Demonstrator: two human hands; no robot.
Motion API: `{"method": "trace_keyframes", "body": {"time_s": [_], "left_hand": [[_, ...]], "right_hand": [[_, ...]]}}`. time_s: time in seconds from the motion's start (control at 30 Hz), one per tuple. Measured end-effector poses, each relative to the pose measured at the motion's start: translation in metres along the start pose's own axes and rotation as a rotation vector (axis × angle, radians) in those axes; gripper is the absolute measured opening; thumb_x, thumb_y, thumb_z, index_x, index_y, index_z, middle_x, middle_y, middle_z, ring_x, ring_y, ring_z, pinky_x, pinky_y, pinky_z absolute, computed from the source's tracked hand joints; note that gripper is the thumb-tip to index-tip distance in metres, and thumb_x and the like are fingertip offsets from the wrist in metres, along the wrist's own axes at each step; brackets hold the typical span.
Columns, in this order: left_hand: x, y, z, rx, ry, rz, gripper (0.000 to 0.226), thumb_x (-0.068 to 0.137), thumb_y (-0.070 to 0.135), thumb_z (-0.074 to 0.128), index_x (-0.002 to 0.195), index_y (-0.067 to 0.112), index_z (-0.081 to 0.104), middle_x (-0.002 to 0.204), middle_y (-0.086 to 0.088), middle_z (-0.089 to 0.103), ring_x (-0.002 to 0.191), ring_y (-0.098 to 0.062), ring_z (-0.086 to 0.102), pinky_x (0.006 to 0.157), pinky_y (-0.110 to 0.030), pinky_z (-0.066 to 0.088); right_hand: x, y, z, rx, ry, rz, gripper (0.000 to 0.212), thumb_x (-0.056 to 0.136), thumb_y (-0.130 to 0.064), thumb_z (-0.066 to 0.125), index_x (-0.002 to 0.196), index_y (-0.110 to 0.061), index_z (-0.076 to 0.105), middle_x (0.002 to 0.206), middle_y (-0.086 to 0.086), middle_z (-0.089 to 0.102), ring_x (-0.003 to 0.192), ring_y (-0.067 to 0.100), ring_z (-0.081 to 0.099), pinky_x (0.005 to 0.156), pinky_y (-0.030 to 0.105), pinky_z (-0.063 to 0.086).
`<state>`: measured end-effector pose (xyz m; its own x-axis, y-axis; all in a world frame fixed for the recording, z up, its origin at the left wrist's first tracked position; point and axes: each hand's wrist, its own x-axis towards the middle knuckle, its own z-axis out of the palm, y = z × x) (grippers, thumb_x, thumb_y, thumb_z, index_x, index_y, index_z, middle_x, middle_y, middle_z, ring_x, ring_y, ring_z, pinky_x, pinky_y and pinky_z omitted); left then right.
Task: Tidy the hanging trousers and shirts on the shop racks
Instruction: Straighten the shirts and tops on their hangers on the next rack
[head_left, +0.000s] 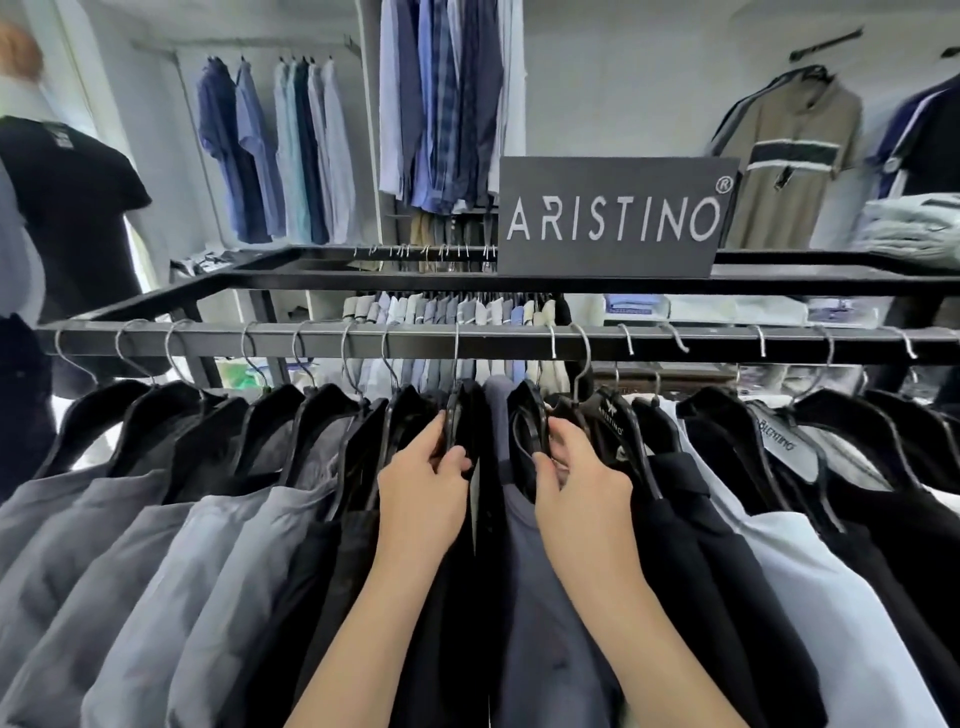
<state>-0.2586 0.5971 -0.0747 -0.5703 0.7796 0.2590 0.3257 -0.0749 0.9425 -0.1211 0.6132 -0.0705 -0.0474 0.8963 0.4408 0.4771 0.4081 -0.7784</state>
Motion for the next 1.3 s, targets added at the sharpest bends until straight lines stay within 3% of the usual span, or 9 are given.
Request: {"method": "trace_keyframes", "body": {"time_s": [0.1, 0.2, 0.37, 0.43, 0.63, 0.83, 0.97, 1.2, 1.3], "left_hand": [[-0.003, 0.002, 0.000, -0.068, 0.006, -0.024, 0.044, 0.092, 0.010, 0.055, 0.133, 0.028, 0.056, 0.084, 0.020, 0.069, 0.085, -0.004, 0.069, 0.091, -0.038, 0.054], [-0.004, 0.006, -0.005, -0.080, -0.031, -0.038, 0.046, 0.092, 0.009, 0.056, 0.135, 0.025, 0.053, 0.102, 0.013, 0.069, 0.096, -0.006, 0.067, 0.099, -0.034, 0.049], [-0.040, 0.013, 0.007, 0.295, 0.202, 0.406, 0.048, 0.086, -0.004, 0.058, 0.130, 0.014, 0.056, 0.131, -0.003, 0.053, 0.126, -0.016, 0.047, 0.108, -0.015, 0.026], [-0.065, 0.015, 0.021, 0.235, 0.115, 0.444, 0.044, 0.086, 0.001, 0.059, 0.128, 0.017, 0.057, 0.131, 0.004, 0.051, 0.126, -0.009, 0.044, 0.108, -0.014, 0.027], [-0.089, -0.009, 0.039, 0.195, -0.197, 0.227, 0.070, 0.092, 0.016, 0.056, 0.147, 0.041, 0.021, 0.145, 0.021, 0.038, 0.134, 0.004, 0.036, 0.110, -0.027, 0.036], [-0.077, 0.003, 0.023, 0.353, -0.213, 0.121, 0.061, 0.091, 0.005, 0.051, 0.144, 0.031, 0.032, 0.132, 0.010, 0.053, 0.122, -0.009, 0.050, 0.098, -0.021, 0.040], [-0.067, 0.000, 0.006, 0.243, -0.264, 0.022, 0.066, 0.087, -0.008, 0.055, 0.136, 0.034, 0.042, 0.131, 0.016, 0.051, 0.120, 0.000, 0.051, 0.105, -0.027, 0.041], [-0.053, 0.014, -0.014, 0.166, -0.240, -0.040, 0.069, 0.077, -0.026, 0.055, 0.126, 0.023, 0.051, 0.132, 0.008, 0.052, 0.119, 0.012, 0.045, 0.097, -0.005, 0.038], [-0.050, 0.017, -0.014, 0.182, -0.231, -0.058, 0.070, 0.074, -0.028, 0.052, 0.122, 0.023, 0.052, 0.132, 0.008, 0.053, 0.125, 0.000, 0.047, 0.095, -0.019, 0.044]], "right_hand": [[0.001, 0.001, -0.001, 0.013, -0.005, 0.036, 0.042, 0.097, -0.023, 0.057, 0.139, -0.025, 0.053, 0.107, 0.011, 0.070, 0.094, 0.020, 0.069, 0.084, 0.023, 0.051], [0.002, 0.001, -0.005, 0.060, -0.023, 0.042, 0.041, 0.096, -0.020, 0.060, 0.136, -0.024, 0.056, 0.107, 0.004, 0.072, 0.082, 0.001, 0.067, 0.072, -0.001, 0.042], [0.002, 0.000, -0.011, 0.035, -0.115, 0.032, 0.039, 0.097, -0.027, 0.057, 0.135, -0.034, 0.055, 0.100, -0.020, 0.069, 0.079, -0.018, 0.058, 0.068, -0.005, 0.037], [0.005, 0.000, -0.014, 0.035, -0.188, 0.035, 0.039, 0.099, -0.026, 0.052, 0.136, -0.036, 0.054, 0.096, -0.023, 0.066, 0.079, -0.020, 0.057, 0.070, -0.003, 0.038], [0.013, 0.005, -0.031, 0.086, -0.344, 0.092, 0.040, 0.100, -0.024, 0.048, 0.135, -0.042, 0.054, 0.101, -0.018, 0.070, 0.070, -0.012, 0.059, 0.068, 0.002, 0.043], [0.028, 0.014, -0.045, 0.156, -0.582, 0.153, 0.051, 0.098, -0.019, 0.050, 0.148, -0.025, 0.040, 0.136, -0.005, 0.059, 0.124, 0.007, 0.054, 0.107, 0.026, 0.041], [0.041, 0.018, -0.075, 0.618, -0.624, 0.434, 0.050, 0.100, -0.004, 0.049, 0.148, -0.007, 0.035, 0.139, 0.014, 0.050, 0.121, 0.032, 0.058, 0.097, 0.042, 0.051], [0.060, 0.035, -0.086, 0.802, -0.715, 0.542, 0.045, 0.100, 0.003, 0.045, 0.144, 0.003, 0.038, 0.118, 0.019, 0.058, 0.122, 0.043, 0.055, 0.066, 0.023, 0.057], [0.063, 0.040, -0.085, 0.896, -0.783, 0.547, 0.044, 0.102, 0.003, 0.038, 0.146, 0.003, 0.032, 0.095, 0.012, 0.058, 0.107, 0.041, 0.063, 0.058, 0.020, 0.056]]}}
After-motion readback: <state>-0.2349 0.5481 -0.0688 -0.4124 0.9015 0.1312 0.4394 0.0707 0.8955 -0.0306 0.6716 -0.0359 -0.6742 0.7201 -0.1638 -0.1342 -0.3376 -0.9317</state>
